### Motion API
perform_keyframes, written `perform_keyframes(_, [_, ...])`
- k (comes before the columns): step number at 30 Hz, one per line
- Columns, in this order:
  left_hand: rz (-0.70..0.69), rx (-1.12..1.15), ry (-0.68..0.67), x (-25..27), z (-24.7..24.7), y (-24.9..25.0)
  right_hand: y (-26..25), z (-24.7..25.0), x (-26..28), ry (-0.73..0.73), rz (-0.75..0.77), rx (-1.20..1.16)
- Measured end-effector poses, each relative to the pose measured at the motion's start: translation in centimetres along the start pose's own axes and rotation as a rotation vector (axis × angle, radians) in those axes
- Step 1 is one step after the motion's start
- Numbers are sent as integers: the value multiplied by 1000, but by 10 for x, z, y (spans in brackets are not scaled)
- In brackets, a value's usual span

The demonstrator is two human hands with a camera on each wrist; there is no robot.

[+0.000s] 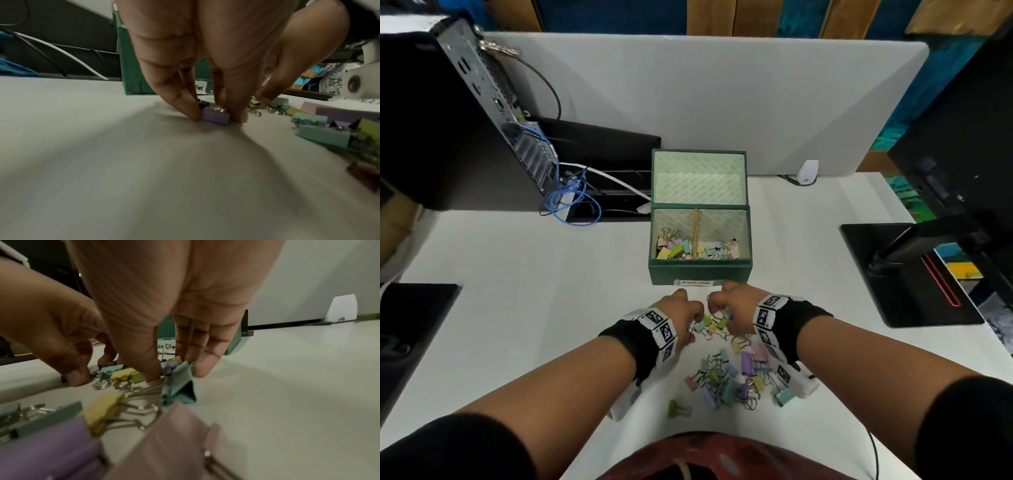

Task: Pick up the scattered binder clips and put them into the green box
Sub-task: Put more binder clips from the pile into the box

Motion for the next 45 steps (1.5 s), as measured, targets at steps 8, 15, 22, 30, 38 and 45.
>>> perform_keyframes(8, [-2, 96, 37, -4, -3, -5, -10, -5, -2, -21, 11, 56])
perform_keyframes(15, [31, 164, 67, -3, -3, -11, -1, -3, -7, -10, -51, -87])
perform_keyframes(22, [30, 251, 48, 4, 2, -21, 6, 11, -3, 27, -76, -183])
perform_keyframes(30, [12, 422, 149, 15, 35, -25, -6, 59, 22, 145, -13, -376])
perform_keyframes(38, [47, 691, 325, 16, 85, -35, 3, 134, 21, 494, -87, -615])
perform_keyframes(45, [104, 872, 416, 4, 109, -44, 8, 126, 17, 512, -88, -657])
Point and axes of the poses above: each hand's wrist, its own x-axis away from the middle knuckle, its own z-axis out of the back of the hand, y = z × x, the point moved 9 cm from there along -x, towards the middle knuckle, and after that the axes turned 12 degrees about -x, right-handed, at the moved point
